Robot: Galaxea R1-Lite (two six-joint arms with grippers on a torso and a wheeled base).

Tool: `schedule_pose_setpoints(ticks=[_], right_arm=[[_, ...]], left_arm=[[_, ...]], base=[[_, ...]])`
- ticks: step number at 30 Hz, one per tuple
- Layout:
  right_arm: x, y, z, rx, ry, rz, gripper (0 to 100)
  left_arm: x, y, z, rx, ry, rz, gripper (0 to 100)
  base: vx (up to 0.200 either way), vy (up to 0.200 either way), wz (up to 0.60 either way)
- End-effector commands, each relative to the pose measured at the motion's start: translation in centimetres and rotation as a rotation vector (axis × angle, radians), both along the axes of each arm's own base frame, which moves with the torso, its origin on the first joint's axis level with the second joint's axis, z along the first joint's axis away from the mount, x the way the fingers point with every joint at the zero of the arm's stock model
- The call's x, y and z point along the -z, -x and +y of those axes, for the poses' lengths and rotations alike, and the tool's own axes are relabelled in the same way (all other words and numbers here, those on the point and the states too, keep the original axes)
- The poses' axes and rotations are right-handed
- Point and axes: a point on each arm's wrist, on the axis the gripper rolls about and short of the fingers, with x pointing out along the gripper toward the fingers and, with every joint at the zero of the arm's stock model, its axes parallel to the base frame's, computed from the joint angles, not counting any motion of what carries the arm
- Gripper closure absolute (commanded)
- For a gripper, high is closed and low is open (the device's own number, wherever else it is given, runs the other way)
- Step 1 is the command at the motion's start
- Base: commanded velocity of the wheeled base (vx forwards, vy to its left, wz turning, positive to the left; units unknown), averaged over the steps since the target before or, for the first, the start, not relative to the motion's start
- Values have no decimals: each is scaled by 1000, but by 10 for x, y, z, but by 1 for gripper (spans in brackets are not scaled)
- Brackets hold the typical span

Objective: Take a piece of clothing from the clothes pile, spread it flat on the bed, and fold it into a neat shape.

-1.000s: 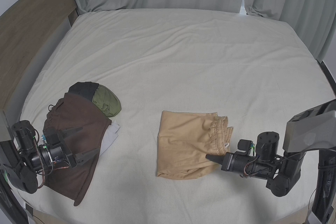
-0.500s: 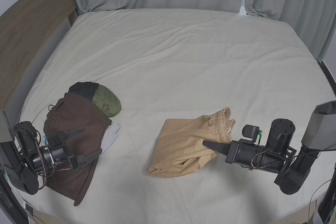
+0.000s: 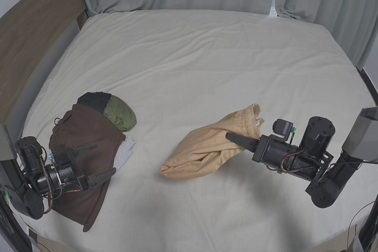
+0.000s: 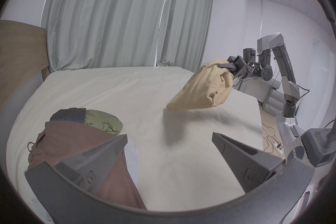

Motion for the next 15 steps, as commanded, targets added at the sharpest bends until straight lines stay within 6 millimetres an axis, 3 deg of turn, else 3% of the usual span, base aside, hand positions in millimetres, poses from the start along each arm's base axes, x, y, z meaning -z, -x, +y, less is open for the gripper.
schedule_pose_setpoints(ticks=[1, 15], right_arm=[[-9, -7, 3, 1, -25, -38, 100], [-37, -33, 14, 7, -90, -155, 100]], left_arm=[[0, 0, 0, -2, -1, -2, 0], [-1, 0, 0, 0, -1, -3, 0]], base=[[0, 0, 0], [0, 0, 0]])
